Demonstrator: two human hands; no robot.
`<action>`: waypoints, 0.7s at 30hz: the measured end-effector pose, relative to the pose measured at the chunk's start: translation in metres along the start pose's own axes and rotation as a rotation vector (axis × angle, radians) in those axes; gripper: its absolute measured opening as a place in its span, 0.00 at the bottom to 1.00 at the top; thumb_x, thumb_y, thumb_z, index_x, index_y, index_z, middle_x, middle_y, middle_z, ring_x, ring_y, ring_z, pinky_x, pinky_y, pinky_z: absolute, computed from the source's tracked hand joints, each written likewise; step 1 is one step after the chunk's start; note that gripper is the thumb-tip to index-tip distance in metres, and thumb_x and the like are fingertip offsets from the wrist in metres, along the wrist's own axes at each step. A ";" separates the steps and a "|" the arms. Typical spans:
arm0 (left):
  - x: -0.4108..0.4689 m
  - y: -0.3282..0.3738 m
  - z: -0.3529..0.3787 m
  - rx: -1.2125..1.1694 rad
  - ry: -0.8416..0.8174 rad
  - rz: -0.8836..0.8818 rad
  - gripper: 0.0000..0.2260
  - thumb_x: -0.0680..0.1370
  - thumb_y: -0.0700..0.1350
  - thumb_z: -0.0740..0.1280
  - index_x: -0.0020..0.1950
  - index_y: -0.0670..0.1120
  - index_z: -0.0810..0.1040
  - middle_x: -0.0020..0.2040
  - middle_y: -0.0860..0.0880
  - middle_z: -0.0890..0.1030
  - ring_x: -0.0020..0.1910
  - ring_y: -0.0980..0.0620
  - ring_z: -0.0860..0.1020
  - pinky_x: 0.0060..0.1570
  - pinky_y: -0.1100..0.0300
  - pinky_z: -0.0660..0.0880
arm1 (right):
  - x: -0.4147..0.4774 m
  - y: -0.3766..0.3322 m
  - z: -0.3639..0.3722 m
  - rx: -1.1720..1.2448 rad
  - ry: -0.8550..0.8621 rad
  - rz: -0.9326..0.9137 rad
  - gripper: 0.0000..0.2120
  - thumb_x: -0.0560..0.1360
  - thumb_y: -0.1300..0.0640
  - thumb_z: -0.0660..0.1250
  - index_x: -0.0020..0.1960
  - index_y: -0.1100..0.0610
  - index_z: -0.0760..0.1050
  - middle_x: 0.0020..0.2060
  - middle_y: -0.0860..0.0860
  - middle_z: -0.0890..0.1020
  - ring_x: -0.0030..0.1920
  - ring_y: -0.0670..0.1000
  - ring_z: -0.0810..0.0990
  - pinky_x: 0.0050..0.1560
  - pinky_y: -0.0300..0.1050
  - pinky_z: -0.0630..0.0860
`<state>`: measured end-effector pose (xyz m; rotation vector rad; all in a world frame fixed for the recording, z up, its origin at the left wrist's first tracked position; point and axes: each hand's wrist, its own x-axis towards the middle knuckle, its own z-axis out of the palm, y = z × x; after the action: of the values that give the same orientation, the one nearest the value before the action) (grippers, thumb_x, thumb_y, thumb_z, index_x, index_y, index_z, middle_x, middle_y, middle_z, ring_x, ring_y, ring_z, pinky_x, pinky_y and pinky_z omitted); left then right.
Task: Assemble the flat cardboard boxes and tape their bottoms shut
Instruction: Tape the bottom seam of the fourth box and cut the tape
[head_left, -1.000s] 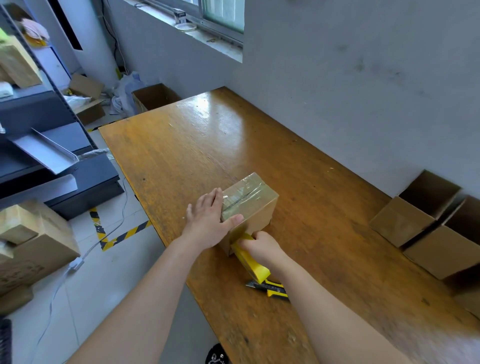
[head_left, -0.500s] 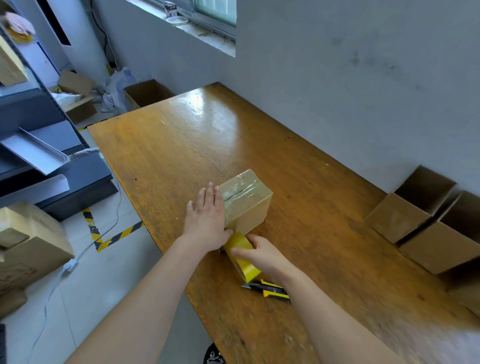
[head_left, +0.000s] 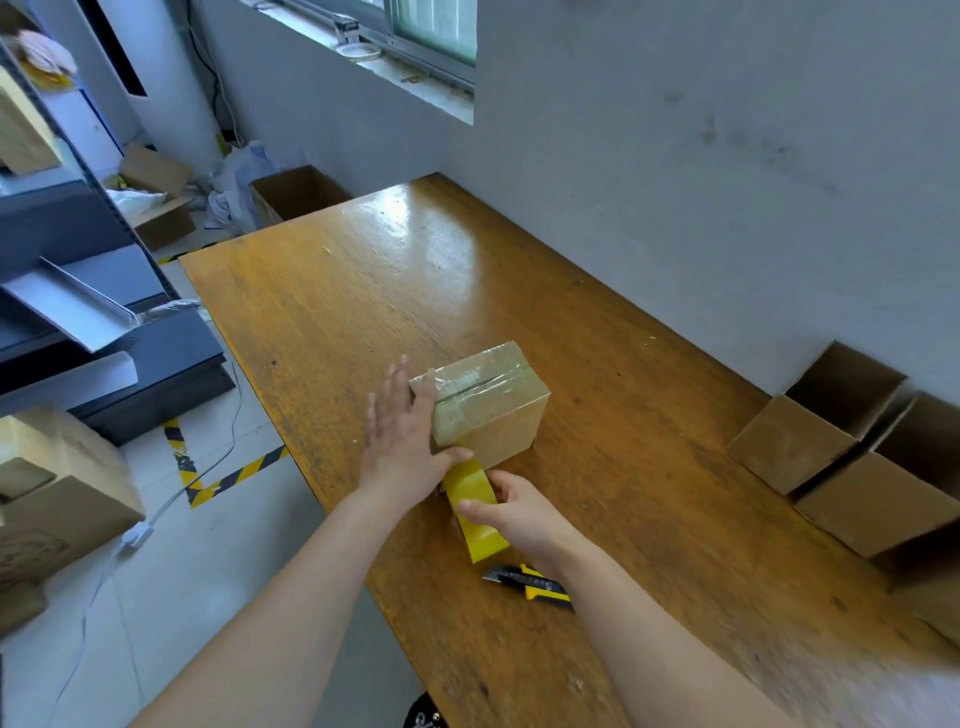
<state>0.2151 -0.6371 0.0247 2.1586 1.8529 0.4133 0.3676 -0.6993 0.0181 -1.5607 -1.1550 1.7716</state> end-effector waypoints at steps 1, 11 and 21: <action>-0.007 -0.002 0.003 -0.197 0.098 -0.080 0.41 0.74 0.59 0.71 0.80 0.51 0.53 0.80 0.47 0.46 0.79 0.46 0.45 0.75 0.46 0.47 | 0.000 0.000 0.000 0.010 0.004 0.000 0.13 0.76 0.58 0.70 0.60 0.57 0.74 0.49 0.56 0.85 0.49 0.53 0.85 0.52 0.49 0.81; -0.045 0.020 0.035 -1.187 -0.178 -0.832 0.17 0.77 0.51 0.71 0.62 0.47 0.72 0.58 0.46 0.78 0.57 0.44 0.77 0.51 0.50 0.75 | 0.000 0.005 0.006 -0.168 0.082 -0.054 0.12 0.76 0.51 0.70 0.58 0.52 0.78 0.51 0.50 0.83 0.53 0.51 0.81 0.55 0.50 0.77; -0.039 0.016 0.029 -1.236 -0.127 -0.816 0.10 0.76 0.41 0.72 0.50 0.53 0.74 0.60 0.45 0.78 0.57 0.41 0.78 0.60 0.38 0.75 | -0.016 0.054 -0.029 -1.055 0.202 0.315 0.23 0.69 0.42 0.72 0.59 0.52 0.76 0.57 0.52 0.76 0.60 0.55 0.74 0.56 0.50 0.76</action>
<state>0.2358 -0.6782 0.0022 0.5645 1.5234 0.8594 0.4076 -0.7325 -0.0179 -2.5361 -1.9761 1.1056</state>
